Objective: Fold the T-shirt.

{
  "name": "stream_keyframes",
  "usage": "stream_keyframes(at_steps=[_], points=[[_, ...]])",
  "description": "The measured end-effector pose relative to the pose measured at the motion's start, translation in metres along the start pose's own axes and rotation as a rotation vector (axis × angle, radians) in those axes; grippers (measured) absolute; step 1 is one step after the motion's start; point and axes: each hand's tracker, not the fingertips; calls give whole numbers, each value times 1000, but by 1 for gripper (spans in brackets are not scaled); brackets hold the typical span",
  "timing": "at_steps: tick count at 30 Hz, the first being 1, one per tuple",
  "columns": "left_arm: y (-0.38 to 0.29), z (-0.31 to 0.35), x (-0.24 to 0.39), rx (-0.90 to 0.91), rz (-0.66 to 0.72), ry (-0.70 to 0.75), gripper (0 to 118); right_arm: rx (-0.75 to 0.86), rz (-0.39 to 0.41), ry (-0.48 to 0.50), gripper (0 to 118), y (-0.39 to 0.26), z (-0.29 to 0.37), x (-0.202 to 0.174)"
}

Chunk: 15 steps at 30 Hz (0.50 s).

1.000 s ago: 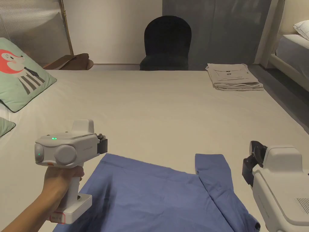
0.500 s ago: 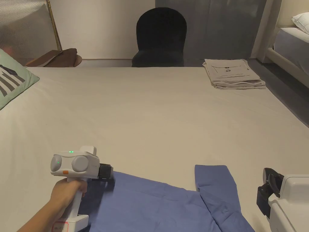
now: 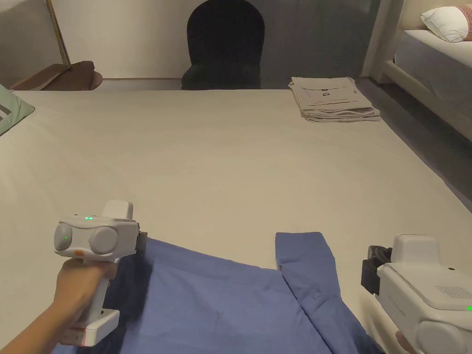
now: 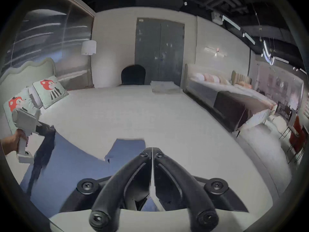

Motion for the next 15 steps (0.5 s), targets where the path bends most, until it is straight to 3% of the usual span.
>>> stream_keyframes(at_steps=[1, 3, 4, 9, 15], points=[[1, 6, 0, 10, 1, -2, 1, -52, -19, 14, 33, -1, -10, 2], [4, 10, -4, 22, 0, -13, 1, -151, -31, 41, 91, -6, -29, 4], [4, 15, -4, 33, 4, -20, 1, -193, -55, 68, 104, -12, -39, 4], [4, 24, -6, 47, 24, -42, 0, -352, -7, 81, 106, -35, -69, -1], [1, 31, -6, 62, 34, -56, 0, -373, -22, 82, 105, -52, -78, -8]])
